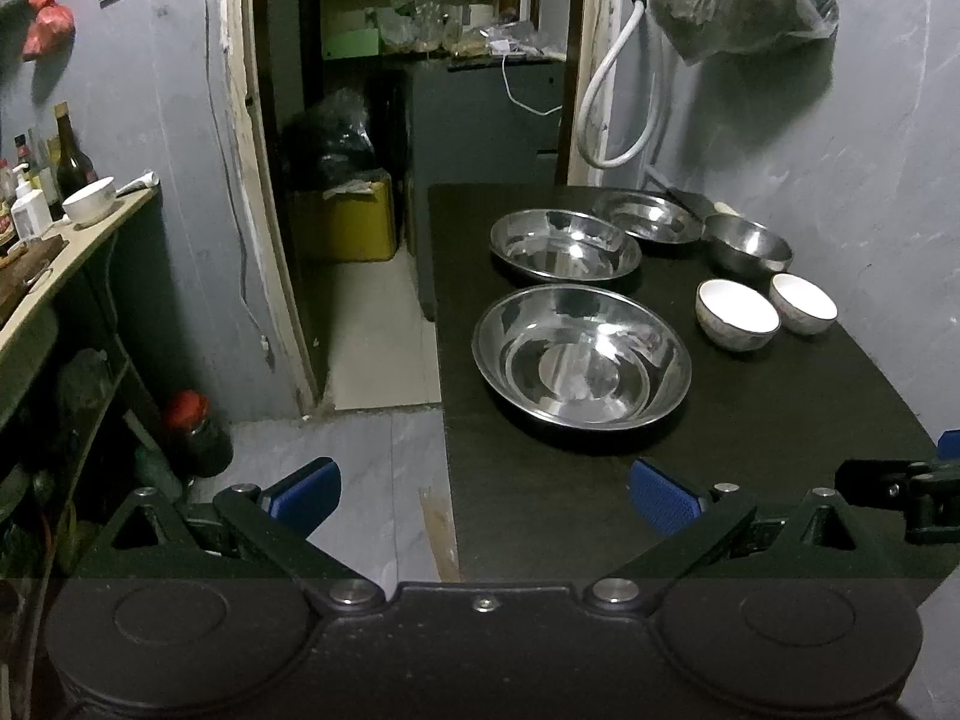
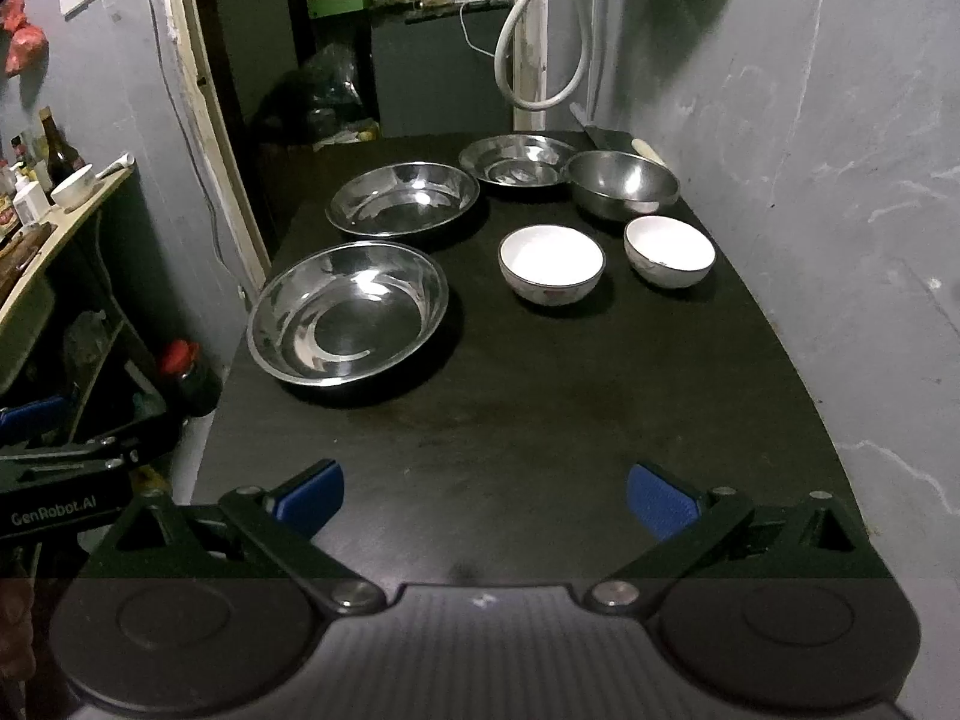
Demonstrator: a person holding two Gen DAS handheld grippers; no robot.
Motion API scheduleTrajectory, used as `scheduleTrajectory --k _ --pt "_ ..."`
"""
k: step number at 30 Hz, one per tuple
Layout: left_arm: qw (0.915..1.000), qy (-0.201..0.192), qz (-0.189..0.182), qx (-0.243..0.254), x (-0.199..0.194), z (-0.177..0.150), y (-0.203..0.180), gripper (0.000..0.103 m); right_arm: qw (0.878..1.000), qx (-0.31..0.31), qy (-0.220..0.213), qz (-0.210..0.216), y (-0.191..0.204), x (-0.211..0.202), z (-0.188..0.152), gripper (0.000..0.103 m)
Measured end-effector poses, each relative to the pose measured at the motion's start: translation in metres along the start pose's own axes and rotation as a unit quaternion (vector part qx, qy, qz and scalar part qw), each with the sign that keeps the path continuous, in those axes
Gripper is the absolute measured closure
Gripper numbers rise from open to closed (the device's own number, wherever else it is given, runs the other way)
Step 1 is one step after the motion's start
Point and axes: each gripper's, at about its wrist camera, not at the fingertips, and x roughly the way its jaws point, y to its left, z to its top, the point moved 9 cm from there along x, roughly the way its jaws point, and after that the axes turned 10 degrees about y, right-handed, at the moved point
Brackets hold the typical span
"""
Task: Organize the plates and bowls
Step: 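Move both grippers toward the rim of the nearest large steel basin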
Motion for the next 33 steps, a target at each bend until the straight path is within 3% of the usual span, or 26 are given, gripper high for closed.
scheduleTrajectory --k 22,33 --pt "0.9963 0.062 0.042 -0.043 0.053 0.032 -0.02 0.001 0.998 -0.022 0.057 0.021 -0.043 0.058 0.044 0.0" --pt "0.9886 0.105 0.102 -0.038 0.06 0.046 -0.022 0.001 0.995 0.002 0.071 0.066 -0.057 0.081 0.059 0.0"
